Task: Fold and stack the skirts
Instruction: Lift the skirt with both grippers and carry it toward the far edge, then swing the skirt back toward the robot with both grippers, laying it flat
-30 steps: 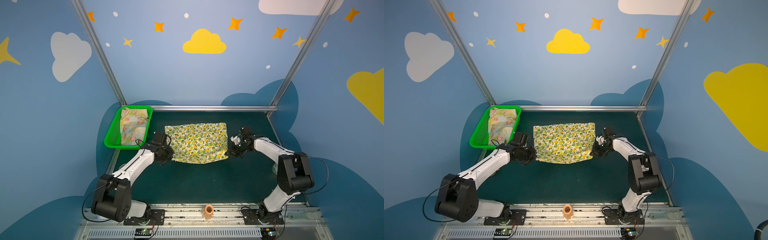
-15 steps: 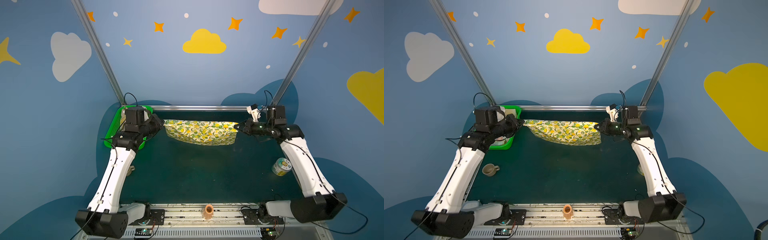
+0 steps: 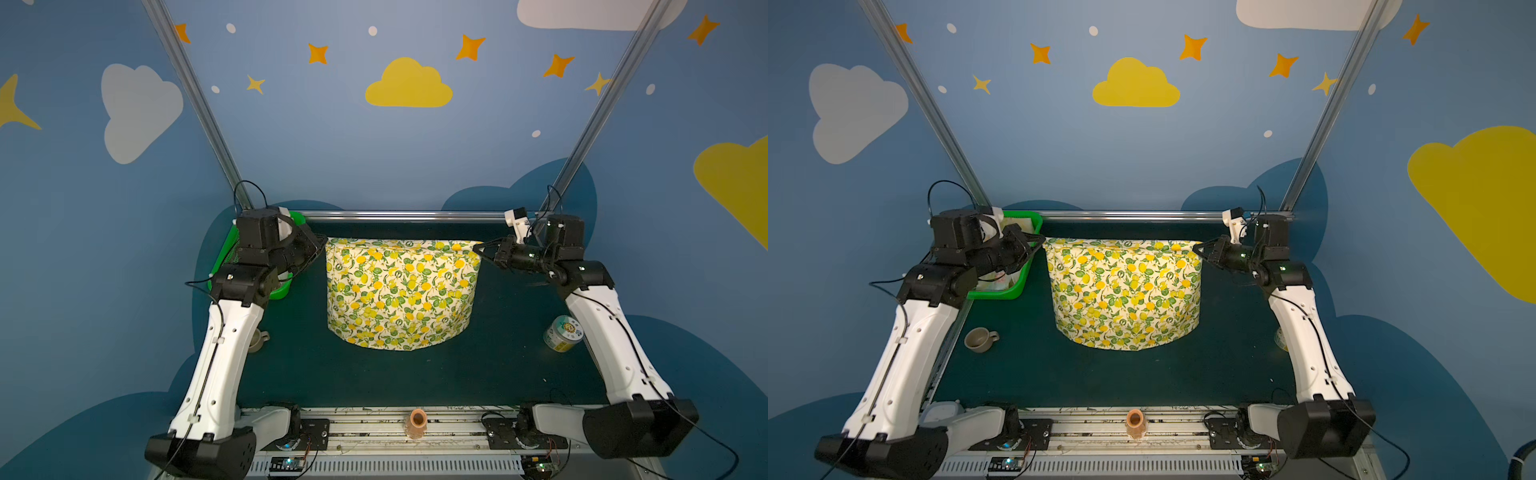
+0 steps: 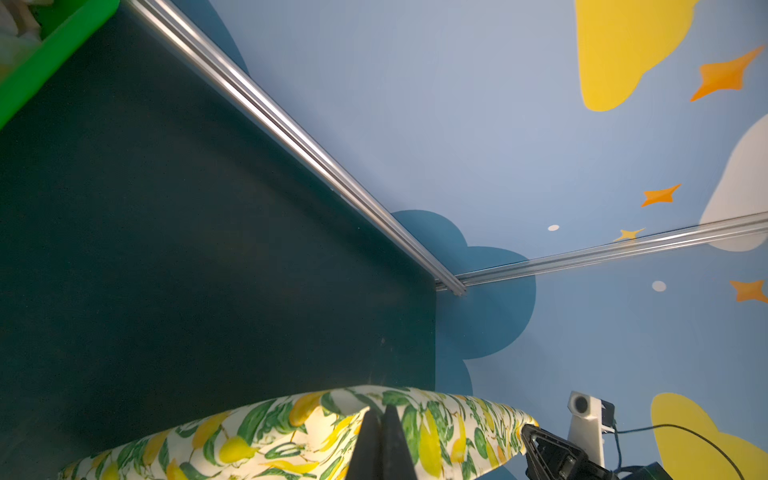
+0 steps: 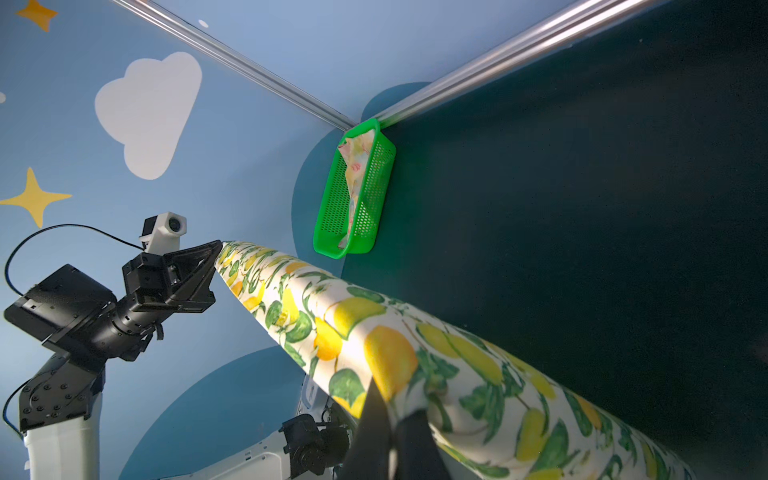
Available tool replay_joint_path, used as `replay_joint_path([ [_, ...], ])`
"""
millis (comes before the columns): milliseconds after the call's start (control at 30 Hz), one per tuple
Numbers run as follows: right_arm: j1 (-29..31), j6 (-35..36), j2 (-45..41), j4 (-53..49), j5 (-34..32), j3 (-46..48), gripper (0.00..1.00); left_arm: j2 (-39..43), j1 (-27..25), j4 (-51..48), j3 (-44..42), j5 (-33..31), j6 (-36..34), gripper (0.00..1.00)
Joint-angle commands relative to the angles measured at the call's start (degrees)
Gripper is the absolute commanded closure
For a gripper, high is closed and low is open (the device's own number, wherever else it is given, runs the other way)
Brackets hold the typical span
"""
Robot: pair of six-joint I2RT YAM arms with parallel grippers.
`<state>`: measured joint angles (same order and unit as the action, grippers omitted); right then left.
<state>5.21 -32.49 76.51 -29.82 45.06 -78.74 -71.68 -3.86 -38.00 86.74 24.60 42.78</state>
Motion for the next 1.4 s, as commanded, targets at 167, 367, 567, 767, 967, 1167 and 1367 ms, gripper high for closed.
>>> replay_joint_path([
  [167,-2.9,0.7,17.51,2.3,-0.64,-18.84,1.0,-16.43,3.33,1.01,17.54,-3.03,-4.08,0.96],
  [367,-2.05,6.53,22.09,-4.42,-2.55,-28.63,1.0,-22.22,3.42,1.51,24.92,0.89,-5.12,0.96],
  [567,0.06,10.17,17.75,-2.13,-5.51,-12.79,1.0,-14.61,2.25,11.07,2.81,2.29,-2.95,0.96],
  [767,3.18,8.63,15.16,5.12,-6.92,9.78,1.0,-7.66,0.41,17.89,-24.26,1.1,0.85,0.96],
  [967,5.49,8.97,19.74,-1.43,-7.72,17.05,1.0,-4.88,-4.22,24.28,-43.17,-0.5,5.18,0.96],
  [1167,8.34,9.07,21.29,-1.49,-7.52,21.7,1.0,-2.32,-8.72,19.85,-47.3,-3.78,3.82,0.96],
  [1367,8.79,8.37,17.97,-1.83,-8.69,26.64,0.71,1.45,-9.5,14.66,-49.35,-5.31,2.76,0.82],
])
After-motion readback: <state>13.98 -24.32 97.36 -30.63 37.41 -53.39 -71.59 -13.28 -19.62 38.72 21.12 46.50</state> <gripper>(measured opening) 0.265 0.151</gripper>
